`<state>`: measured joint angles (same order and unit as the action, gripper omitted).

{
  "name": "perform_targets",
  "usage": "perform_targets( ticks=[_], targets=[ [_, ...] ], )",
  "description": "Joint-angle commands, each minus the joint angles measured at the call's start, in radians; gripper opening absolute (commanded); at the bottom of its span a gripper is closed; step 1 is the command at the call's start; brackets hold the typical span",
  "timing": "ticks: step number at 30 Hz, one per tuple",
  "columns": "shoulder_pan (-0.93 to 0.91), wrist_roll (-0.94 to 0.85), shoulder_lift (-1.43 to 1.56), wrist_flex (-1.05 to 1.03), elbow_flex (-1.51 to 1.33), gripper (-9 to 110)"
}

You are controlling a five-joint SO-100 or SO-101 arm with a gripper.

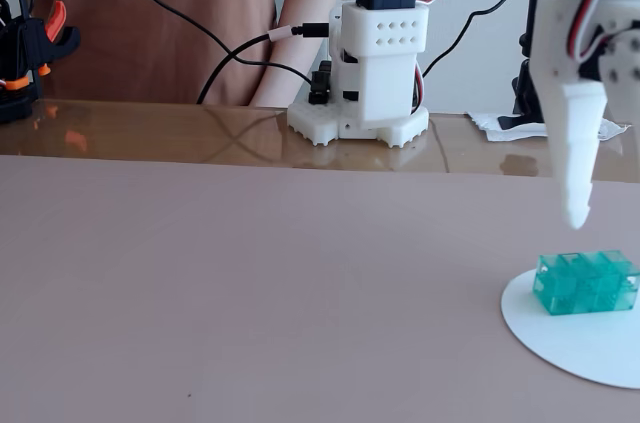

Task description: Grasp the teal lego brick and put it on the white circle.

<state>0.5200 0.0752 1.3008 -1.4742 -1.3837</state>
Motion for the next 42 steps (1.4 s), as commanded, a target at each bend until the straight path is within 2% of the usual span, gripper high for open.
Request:
perform_targets(
  ticks=[1, 5, 13, 27, 37, 42],
  targets=[
    [0.002, -0.002, 0.123, -0.021, 0.041, 9],
    [-0.023, 0.023, 0.281, -0.032, 0.020, 0],
    [-0.110, 0.058, 0.638, -0.021, -0.132, 0],
    [-0.321, 0.018, 1.437, 0.179, -0.861, 0],
    [-0.394, -0.020, 1.784, 0.268, -1.244, 0],
    [-0.428, -0.034, 1.796, 0.301, -1.342, 0]
  ],
)
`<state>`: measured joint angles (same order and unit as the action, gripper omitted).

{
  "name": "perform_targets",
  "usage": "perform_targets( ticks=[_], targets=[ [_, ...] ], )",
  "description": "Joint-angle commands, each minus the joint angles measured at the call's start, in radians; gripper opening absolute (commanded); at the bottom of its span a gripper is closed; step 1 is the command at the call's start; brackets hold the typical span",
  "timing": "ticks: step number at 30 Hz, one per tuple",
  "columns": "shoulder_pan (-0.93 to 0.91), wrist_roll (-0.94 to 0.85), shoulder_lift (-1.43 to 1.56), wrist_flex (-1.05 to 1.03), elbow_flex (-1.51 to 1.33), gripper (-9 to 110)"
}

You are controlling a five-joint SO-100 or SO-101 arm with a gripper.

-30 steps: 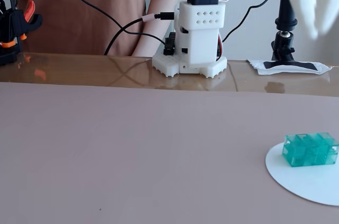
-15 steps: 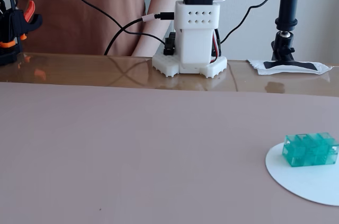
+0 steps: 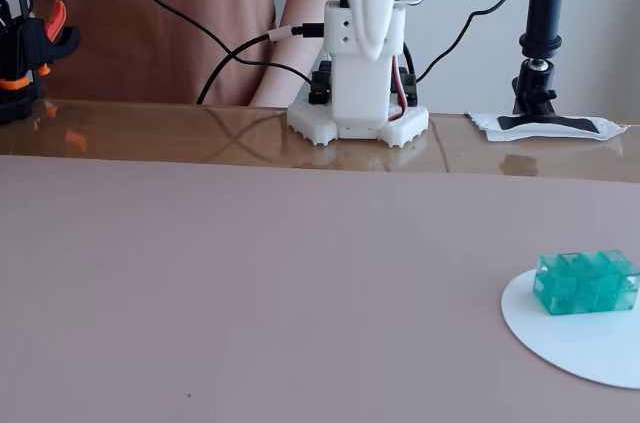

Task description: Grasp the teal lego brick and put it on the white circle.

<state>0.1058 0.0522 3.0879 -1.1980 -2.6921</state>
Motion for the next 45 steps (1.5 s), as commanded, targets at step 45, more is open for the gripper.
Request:
perform_targets(
  ticks=[45],
  targets=[
    [-0.089, -0.040, 0.268, 0.006, -0.354, 0]
  ],
)
